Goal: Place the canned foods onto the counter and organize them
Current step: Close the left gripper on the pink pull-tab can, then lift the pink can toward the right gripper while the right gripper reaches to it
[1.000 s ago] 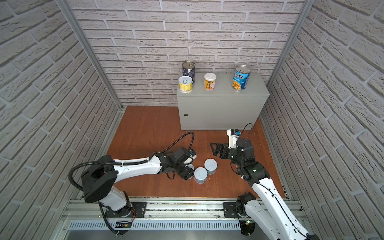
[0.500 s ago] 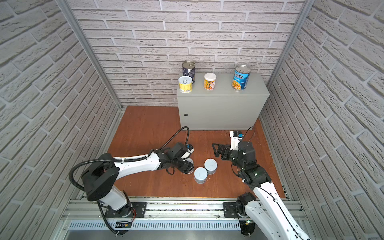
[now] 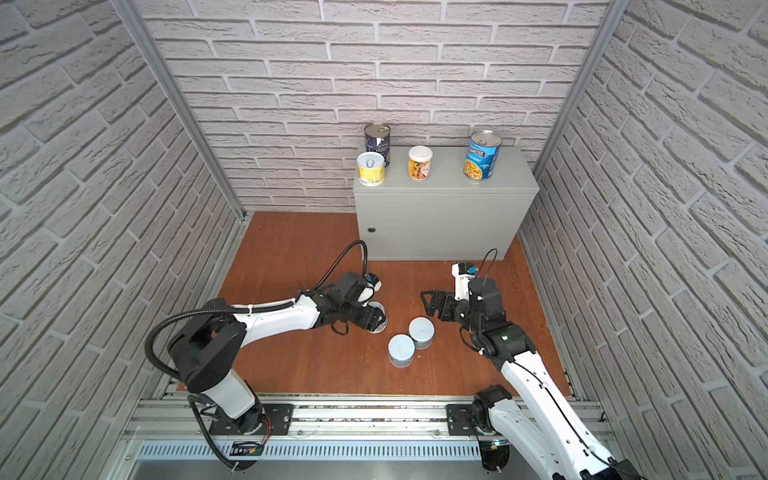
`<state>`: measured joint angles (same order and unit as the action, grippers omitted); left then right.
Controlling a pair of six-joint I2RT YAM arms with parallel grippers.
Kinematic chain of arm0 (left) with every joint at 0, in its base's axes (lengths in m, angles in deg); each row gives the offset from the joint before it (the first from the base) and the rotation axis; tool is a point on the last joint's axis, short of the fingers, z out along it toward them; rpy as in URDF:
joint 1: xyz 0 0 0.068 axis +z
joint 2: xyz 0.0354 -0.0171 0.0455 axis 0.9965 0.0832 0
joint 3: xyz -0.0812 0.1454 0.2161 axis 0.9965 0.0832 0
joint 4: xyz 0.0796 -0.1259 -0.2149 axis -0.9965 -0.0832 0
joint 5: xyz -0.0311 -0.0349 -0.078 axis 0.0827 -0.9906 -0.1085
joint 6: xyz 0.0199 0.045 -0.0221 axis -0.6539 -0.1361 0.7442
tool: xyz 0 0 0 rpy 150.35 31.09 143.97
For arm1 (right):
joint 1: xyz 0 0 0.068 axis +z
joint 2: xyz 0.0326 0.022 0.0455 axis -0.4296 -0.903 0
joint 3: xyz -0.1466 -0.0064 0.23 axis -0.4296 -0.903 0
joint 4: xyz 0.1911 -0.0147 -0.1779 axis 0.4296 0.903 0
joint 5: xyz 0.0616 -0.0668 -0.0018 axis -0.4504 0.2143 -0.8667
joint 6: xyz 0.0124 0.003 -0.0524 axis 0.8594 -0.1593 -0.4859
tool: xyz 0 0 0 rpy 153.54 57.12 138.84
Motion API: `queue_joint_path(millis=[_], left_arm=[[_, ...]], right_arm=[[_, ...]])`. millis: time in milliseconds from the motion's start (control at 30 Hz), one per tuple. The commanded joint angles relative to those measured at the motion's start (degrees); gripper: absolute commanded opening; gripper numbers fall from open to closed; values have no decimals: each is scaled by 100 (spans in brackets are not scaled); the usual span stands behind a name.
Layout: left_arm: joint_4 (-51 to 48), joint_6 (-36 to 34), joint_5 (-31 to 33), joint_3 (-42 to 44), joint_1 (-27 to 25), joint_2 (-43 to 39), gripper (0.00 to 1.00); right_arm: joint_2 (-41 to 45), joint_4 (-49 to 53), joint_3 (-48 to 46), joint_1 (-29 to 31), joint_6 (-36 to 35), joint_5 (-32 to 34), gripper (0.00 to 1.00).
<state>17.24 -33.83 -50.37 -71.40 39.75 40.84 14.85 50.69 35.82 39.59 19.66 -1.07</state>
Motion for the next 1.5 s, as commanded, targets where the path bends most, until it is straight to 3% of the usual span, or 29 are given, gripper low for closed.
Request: queue_joint_path(millis=[0, 367, 633, 933, 1467], left_arm=[[-115, 162, -211, 35, 242, 247, 56], [-95, 283, -458, -179, 882, 275, 53], [-471, 165, -329, -383, 1138, -115, 52], [-628, 195, -340, -498, 1223, -394, 51], [-1054, 417, -663, -1080, 1221, -1224, 49]], right_arm=[[-108, -17, 190, 23, -261, -358, 95], [23, -274, -153, 152, -731, -830, 99], [-87, -208, -173, 644, -1079, -149, 100], [-449, -436, 36, 1645, -1173, 855, 100], [-706, -2199, -361, 2605, -1048, 1105, 100]])
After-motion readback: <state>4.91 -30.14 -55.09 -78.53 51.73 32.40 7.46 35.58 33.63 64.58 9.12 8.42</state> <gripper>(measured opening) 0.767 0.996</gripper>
